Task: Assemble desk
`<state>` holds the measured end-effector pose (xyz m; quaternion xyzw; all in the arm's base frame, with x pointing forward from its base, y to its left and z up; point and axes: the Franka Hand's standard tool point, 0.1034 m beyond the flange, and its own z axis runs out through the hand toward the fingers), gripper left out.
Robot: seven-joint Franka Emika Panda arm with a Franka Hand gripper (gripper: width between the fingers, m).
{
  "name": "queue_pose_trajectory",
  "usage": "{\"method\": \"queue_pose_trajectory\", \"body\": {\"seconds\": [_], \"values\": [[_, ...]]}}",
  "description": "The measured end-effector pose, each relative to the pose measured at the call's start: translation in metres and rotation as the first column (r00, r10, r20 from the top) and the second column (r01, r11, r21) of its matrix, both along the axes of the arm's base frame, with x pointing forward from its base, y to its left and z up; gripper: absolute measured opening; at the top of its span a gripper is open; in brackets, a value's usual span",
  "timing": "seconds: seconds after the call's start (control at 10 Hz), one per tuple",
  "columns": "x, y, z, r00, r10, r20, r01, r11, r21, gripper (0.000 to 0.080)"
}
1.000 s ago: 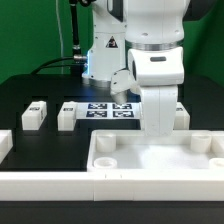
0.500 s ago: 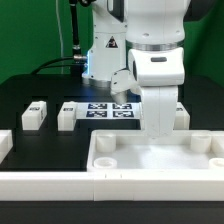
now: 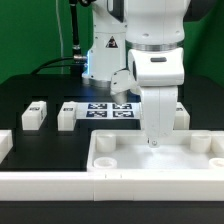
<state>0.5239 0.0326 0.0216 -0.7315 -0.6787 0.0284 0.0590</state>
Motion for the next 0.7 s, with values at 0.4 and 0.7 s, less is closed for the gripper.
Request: {"method": "queue_pose_trajectory", "body": {"seconds": [0.4, 0.7], "values": [[0.0, 0.0, 0.0, 1.0, 0.0, 0.0, 0.0, 1.0, 0.0, 0.0649], [-0.01, 0.005, 0.016, 0.988, -0.154, 0.01, 0.154, 0.988, -0.03, 0.0649]]}}
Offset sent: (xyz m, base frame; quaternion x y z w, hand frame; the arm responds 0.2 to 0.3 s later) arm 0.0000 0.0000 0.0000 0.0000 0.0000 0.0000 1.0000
